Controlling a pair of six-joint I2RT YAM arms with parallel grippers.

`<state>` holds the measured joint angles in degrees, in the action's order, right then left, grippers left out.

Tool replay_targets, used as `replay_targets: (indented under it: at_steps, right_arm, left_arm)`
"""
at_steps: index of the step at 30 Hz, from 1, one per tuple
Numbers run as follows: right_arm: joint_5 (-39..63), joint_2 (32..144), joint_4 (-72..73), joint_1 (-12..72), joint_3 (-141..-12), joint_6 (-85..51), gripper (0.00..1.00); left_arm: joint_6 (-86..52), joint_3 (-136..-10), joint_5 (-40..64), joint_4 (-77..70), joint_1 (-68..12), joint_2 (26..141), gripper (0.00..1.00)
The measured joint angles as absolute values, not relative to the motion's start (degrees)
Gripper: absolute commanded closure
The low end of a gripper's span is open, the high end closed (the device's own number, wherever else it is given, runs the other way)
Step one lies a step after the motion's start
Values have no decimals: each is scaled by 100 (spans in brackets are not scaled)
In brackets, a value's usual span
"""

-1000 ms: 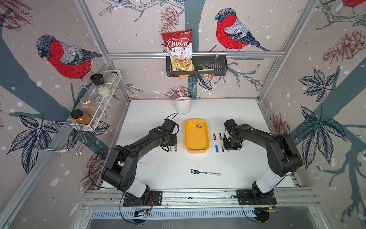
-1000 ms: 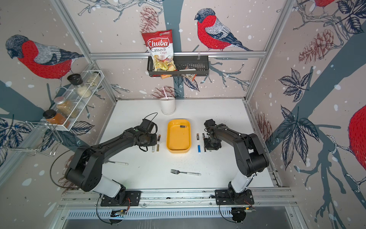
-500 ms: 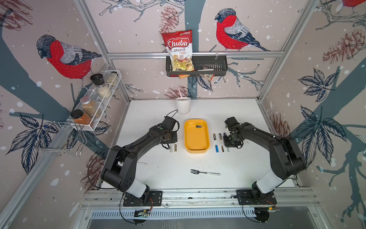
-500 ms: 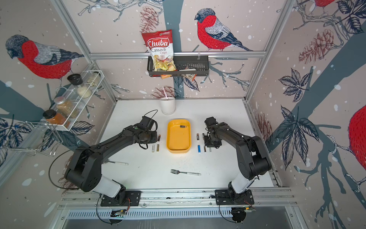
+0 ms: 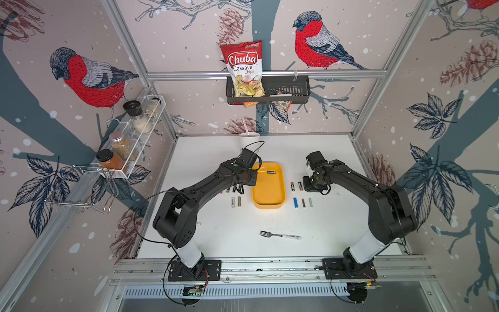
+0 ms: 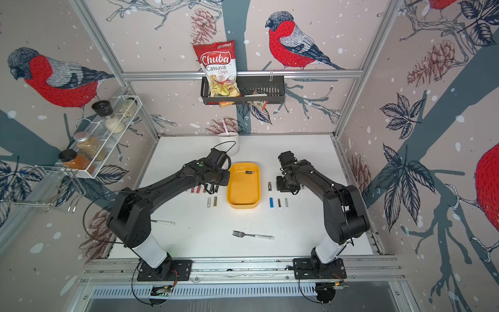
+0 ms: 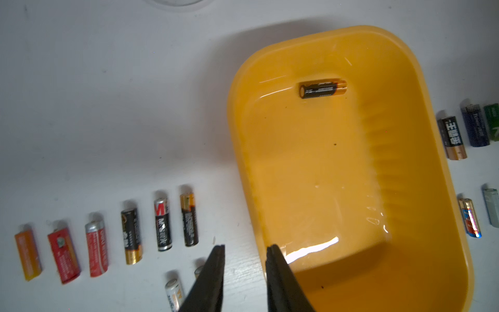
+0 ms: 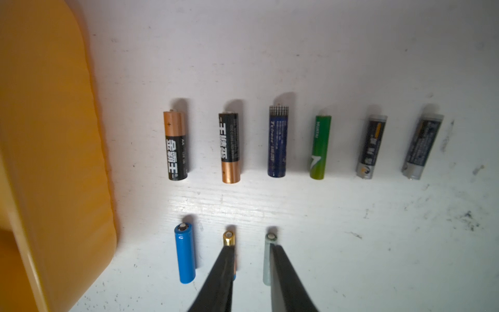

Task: Take the batteries out of the storage box
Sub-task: Pick up the battery from the storage box.

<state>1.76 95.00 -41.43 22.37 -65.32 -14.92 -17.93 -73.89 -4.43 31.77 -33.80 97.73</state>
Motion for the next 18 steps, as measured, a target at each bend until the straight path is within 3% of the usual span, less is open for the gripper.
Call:
replay_targets:
  at_steps: [18]
  right_arm:
    - [193,9736,-4434,1984,-7057,-1356,71]
  left_arm:
    - [-252,-8960,633,2298,-3516,11775,67]
